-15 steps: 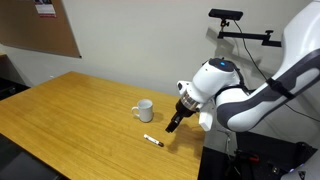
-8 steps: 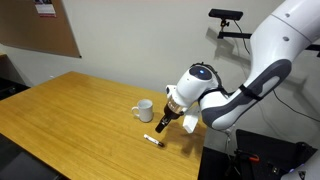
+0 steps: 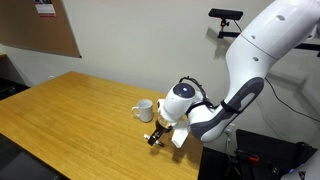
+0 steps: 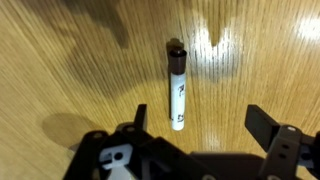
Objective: Pick up the marker and put it in the cup
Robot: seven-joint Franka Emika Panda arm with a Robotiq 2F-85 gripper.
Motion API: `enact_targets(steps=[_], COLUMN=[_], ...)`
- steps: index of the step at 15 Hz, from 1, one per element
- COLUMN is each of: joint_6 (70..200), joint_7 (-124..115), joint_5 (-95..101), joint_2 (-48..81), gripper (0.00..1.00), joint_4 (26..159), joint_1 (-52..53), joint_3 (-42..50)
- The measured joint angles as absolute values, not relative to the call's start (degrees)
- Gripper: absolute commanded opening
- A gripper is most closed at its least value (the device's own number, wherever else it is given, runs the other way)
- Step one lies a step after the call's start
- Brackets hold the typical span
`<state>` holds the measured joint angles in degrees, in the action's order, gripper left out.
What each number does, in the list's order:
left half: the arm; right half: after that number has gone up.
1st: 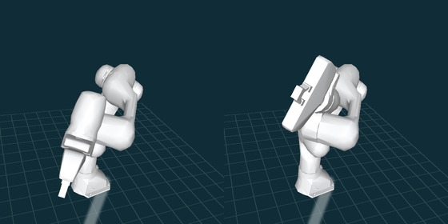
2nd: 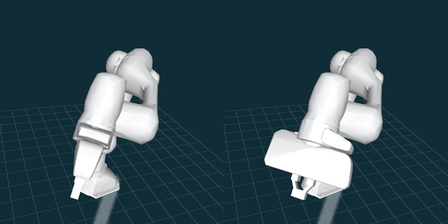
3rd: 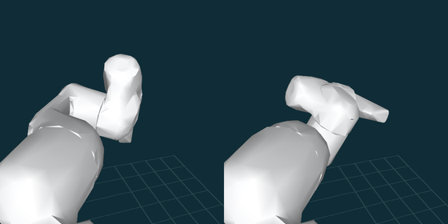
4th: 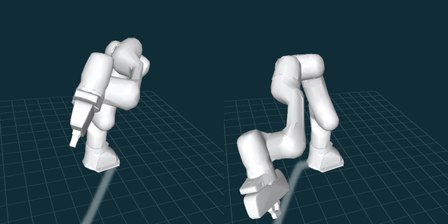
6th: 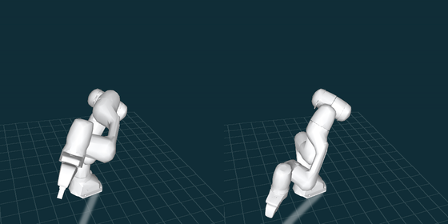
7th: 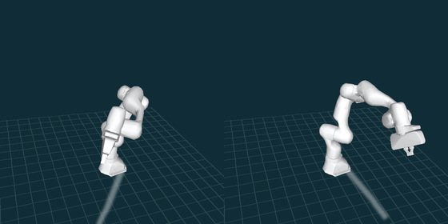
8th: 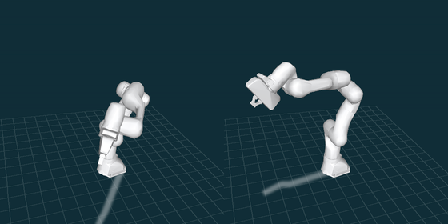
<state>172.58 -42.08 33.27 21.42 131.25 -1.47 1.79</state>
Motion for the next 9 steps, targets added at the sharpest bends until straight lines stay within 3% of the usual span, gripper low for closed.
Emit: enact_targets(steps=[9], joint_6=[172.4], joint_7=[-42.4], joint_5=[33.1], joint_2=[26.4], gripper=[1.00], joint_4=[127.8], joint_1=[-0.1], joint_3=[2.6])
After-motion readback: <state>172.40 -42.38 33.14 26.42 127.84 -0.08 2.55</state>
